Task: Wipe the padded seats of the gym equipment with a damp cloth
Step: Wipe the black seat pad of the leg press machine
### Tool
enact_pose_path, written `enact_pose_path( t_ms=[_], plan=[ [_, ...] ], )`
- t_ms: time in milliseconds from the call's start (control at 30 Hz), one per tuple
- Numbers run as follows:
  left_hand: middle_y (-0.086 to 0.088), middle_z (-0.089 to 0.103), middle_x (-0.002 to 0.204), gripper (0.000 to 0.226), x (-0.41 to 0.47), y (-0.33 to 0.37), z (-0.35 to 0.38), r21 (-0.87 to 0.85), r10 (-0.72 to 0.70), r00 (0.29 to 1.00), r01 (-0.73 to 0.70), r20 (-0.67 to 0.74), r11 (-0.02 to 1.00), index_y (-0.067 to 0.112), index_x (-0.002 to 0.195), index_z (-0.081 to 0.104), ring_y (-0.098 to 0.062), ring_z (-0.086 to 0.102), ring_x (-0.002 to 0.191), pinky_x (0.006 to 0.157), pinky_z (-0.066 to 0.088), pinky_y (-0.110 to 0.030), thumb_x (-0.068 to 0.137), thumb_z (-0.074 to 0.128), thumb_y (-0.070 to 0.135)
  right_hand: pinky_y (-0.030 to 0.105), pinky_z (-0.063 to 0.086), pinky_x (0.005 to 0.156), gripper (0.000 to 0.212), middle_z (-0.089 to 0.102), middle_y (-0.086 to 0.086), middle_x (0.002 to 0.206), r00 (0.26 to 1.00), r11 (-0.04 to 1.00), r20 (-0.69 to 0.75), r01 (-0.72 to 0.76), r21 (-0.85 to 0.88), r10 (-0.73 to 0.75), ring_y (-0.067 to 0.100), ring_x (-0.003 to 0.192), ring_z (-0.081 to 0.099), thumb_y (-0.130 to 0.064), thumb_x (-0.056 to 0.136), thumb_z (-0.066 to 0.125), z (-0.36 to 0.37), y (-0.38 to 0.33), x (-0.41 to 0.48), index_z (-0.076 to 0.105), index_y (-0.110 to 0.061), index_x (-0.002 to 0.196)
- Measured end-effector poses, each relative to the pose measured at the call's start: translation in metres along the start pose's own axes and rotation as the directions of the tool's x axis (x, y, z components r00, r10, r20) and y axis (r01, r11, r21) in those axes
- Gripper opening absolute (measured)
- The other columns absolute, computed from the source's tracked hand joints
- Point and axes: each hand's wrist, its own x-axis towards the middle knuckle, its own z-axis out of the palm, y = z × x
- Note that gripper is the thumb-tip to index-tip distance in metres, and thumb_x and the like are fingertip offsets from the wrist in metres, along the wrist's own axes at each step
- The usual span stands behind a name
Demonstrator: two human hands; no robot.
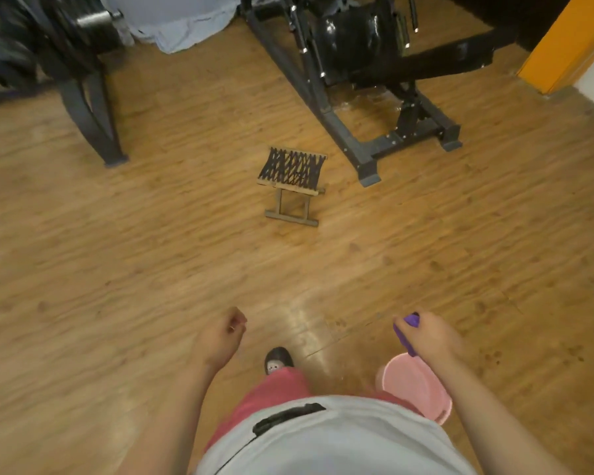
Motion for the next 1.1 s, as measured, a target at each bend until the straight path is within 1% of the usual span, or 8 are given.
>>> enact_pose_path(
  t_ms=[200,367,500,567,733,800,933,1100],
  plan=[
    [0.002,0.066,0.083,0.023,0.069,-0.038,-0.108,-0.048,-0.087,0.989,0.081,-0.120,0.996,0.027,0.083,0.058,-0.025,0.064,0.082,0.079,0.052,-0.039,0.087,0.053,0.005,0.029,0.034,0.053,0.036,0.057,-0.005,0.056,0.993,0.990,0.053,0.099,0.099,-0.105,0.021,0.061,0.057,-0.048,0.085,0.060,0.015,-0.130,0.031,0.053,-0.017,0.070],
    [-0.002,0.068,0.082,0.026,0.122,-0.045,-0.135,-0.175,-0.135,0.985,0.115,-0.108,0.978,0.026,0.081,0.057,-0.023,0.066,0.079,0.080,0.050,-0.039,0.087,0.053,0.002,0.030,0.034,0.059,0.036,0.059,0.004,0.070,0.995,0.990,-0.022,0.095,0.103,-0.093,0.027,0.073,0.057,-0.049,0.088,0.058,-0.007,-0.207,0.086,0.059,-0.013,0.080],
    [-0.011,0.068,0.086,0.024,0.183,-0.031,-0.153,-0.267,-0.156,0.987,0.140,-0.039,0.954,0.020,0.083,0.059,-0.021,0.067,0.075,0.069,0.048,-0.029,0.089,0.048,0.000,0.030,0.030,0.053,0.031,0.053,-0.001,0.063,0.994,0.986,-0.012,0.114,0.121,-0.113,0.027,0.069,0.055,-0.044,0.089,0.060,-0.005,-0.267,0.140,0.057,-0.016,0.076],
    [-0.011,0.068,0.086,0.022,0.227,-0.020,-0.170,-0.268,-0.147,0.989,0.136,-0.024,0.954,0.019,0.084,0.059,-0.020,0.066,0.074,0.067,0.046,-0.026,0.089,0.049,0.000,0.025,0.028,0.048,0.032,0.052,-0.001,0.060,0.993,0.986,0.023,0.112,0.126,-0.115,0.025,0.064,0.052,-0.040,0.088,0.062,0.001,-0.299,0.170,0.057,-0.013,0.072],
    [-0.005,0.066,0.081,0.024,0.349,0.011,-0.230,-0.242,-0.171,0.985,0.159,-0.030,0.957,0.022,0.081,0.057,-0.025,0.062,0.076,0.078,0.050,-0.038,0.088,0.048,0.001,0.024,0.030,0.048,0.036,0.054,-0.002,0.053,0.973,0.980,0.144,0.161,0.120,-0.178,0.017,0.056,0.053,-0.037,0.089,0.061,-0.015,-0.392,0.272,0.049,-0.018,0.061],
    [-0.006,0.066,0.082,0.025,0.391,0.031,-0.259,-0.235,-0.169,0.984,0.151,-0.055,0.960,0.023,0.080,0.056,-0.026,0.063,0.077,0.074,0.049,-0.035,0.088,0.048,0.001,0.028,0.038,0.052,0.035,0.060,0.002,0.053,0.977,0.976,0.116,0.159,0.152,-0.177,0.020,0.058,0.059,-0.041,0.089,0.059,-0.038,-0.438,0.315,0.056,-0.014,0.067],
    [-0.008,0.065,0.083,0.023,0.458,0.065,-0.307,-0.252,-0.148,0.985,0.122,-0.086,0.960,0.020,0.084,0.057,-0.022,0.062,0.074,0.065,0.043,-0.026,0.089,0.048,-0.001,0.030,0.046,0.061,0.043,0.064,0.001,0.061,0.979,0.979,0.064,0.188,0.080,-0.193,0.019,0.063,0.061,-0.054,0.090,0.052,-0.079,-0.525,0.384,0.058,-0.013,0.078],
    [-0.006,0.065,0.081,0.025,0.547,0.069,-0.354,-0.242,-0.158,0.986,0.142,-0.048,0.960,0.022,0.081,0.058,-0.029,0.064,0.080,0.076,0.048,-0.036,0.087,0.051,-0.001,0.030,0.045,0.059,0.039,0.063,-0.002,0.064,0.976,0.980,0.090,0.193,0.054,-0.197,0.015,0.063,0.060,-0.057,0.090,0.051,-0.089,-0.610,0.445,0.054,-0.020,0.078]
  ],
)
